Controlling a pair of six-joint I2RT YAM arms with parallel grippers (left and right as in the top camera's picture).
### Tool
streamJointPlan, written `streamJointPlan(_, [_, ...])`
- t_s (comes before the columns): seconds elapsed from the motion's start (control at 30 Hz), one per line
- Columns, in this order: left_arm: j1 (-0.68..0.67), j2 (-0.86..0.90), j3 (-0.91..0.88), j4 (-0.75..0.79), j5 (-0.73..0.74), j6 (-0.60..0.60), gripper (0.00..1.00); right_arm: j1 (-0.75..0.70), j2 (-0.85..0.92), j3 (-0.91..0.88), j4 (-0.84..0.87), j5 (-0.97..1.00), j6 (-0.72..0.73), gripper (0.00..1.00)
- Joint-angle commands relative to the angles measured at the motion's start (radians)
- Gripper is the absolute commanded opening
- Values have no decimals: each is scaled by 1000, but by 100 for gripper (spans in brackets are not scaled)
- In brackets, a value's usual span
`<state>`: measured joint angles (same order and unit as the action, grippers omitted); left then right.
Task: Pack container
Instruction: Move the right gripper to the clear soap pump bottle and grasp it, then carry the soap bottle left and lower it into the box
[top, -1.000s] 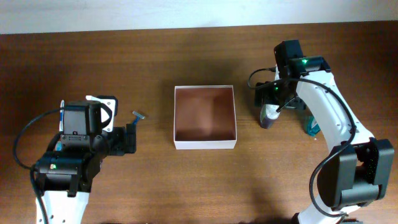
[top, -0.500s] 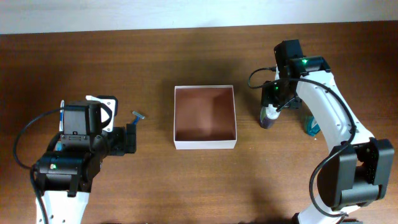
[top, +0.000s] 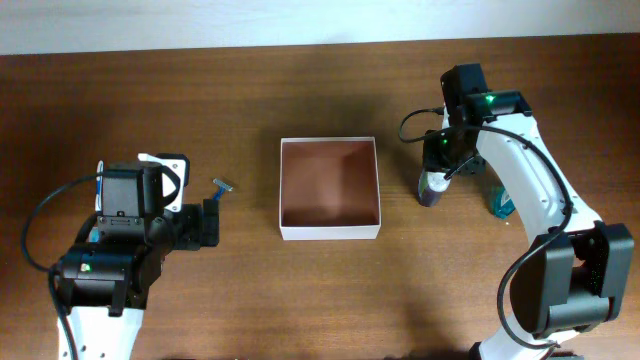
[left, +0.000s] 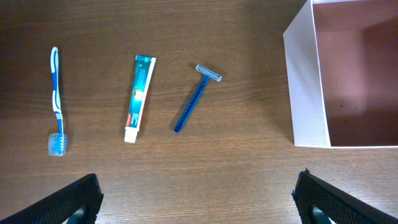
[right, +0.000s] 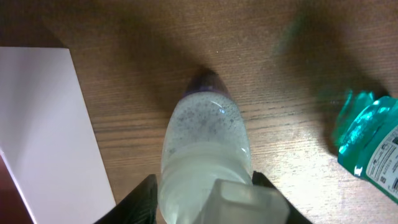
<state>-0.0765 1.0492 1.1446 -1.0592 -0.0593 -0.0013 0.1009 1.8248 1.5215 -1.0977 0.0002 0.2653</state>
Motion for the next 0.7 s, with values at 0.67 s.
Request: streamJointPlan(0.67, [2, 3, 21, -1, 11, -6, 100, 19, -167, 155, -111, 22, -29, 4])
